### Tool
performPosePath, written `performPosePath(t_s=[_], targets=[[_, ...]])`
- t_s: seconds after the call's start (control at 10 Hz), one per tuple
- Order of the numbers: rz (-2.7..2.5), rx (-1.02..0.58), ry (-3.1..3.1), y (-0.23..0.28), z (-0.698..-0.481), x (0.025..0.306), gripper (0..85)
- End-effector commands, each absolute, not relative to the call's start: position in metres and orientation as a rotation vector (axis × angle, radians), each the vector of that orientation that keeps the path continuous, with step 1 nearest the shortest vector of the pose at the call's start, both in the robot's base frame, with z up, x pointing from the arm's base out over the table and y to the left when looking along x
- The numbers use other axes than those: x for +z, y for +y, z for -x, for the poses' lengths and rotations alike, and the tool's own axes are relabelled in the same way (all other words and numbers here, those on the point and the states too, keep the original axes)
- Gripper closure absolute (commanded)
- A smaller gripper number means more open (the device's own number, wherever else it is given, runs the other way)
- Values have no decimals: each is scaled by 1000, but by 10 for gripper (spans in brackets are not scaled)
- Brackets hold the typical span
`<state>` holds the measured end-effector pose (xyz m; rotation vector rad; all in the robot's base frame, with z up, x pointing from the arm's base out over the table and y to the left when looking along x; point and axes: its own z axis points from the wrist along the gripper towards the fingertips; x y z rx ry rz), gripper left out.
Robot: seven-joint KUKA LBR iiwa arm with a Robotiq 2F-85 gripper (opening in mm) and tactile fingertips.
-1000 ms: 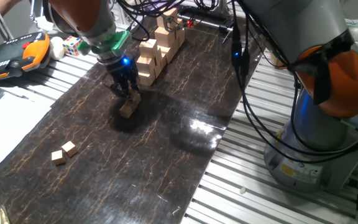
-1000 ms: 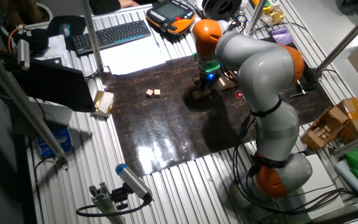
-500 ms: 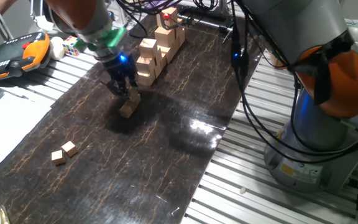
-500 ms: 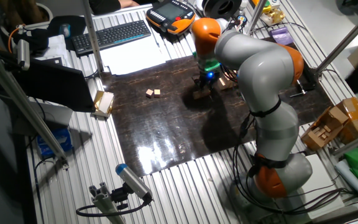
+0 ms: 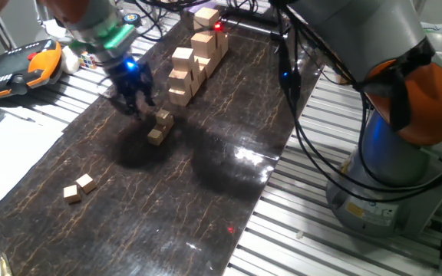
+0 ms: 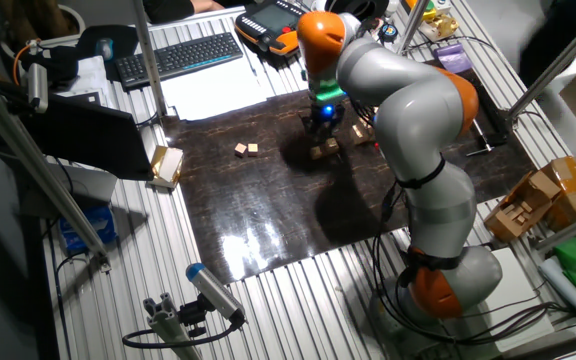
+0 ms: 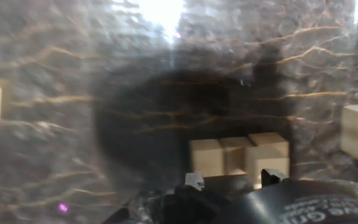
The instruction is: Stack the blocks into a pyramid shape
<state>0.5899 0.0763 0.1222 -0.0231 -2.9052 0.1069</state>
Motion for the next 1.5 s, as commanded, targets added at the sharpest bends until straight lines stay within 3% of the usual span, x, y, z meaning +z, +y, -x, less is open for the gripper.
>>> performPosePath(t_s=[0.0, 0.5, 1.0, 1.4], targets=[[76, 113, -2905, 102, -592, 127, 333], [343, 53, -2923, 173, -592, 128, 337], [384, 19, -2930, 190, -601, 113, 350], [405, 10, -2937, 200, -596, 107, 357]])
